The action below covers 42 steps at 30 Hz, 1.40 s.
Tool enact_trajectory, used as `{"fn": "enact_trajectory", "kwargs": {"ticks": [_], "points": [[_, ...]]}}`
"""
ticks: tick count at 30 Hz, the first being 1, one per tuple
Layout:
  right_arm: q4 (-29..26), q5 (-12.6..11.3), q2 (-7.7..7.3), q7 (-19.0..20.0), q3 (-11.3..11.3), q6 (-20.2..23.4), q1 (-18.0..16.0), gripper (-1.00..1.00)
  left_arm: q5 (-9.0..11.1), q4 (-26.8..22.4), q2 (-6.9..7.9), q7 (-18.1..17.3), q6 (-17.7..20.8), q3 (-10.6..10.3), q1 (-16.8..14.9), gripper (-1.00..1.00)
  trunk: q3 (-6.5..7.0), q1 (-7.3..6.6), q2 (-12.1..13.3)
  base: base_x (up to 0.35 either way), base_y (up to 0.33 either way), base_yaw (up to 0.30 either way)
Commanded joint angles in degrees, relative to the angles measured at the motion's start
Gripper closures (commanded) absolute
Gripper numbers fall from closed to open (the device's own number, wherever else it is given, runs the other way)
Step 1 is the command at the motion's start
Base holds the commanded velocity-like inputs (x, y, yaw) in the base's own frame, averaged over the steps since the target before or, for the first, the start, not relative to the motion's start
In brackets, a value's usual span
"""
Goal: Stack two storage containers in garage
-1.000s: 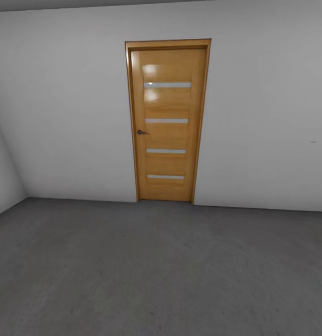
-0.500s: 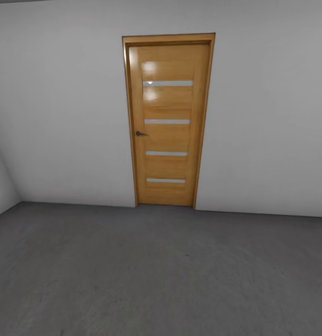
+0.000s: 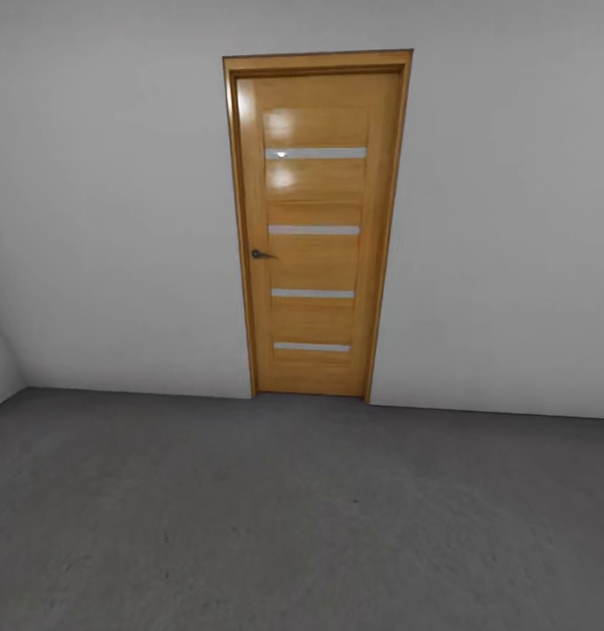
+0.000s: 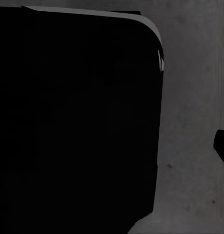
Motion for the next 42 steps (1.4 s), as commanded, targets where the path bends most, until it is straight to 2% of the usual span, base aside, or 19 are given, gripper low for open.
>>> {"fn": "enact_trajectory", "kwargs": {"ticks": [1,42], "points": [[0.0,0.02,-0.01,-0.01,0.02,-0.16,-0.01,-1.0,0.38,-0.01,-0.02,0.04,-0.13,0.11,-0.01,-1.0,-0.05,0.03,-0.02,0.325,0.0,0.0],[0.19,0.01,0.08,-0.02,0.02,-0.11,-0.01,-1.0,0.38,-0.01,-0.03,0.04,-0.65,0.2,0.0,-1.0,-0.05,0.03,-0.02,0.325,0.0,0.0]]}}
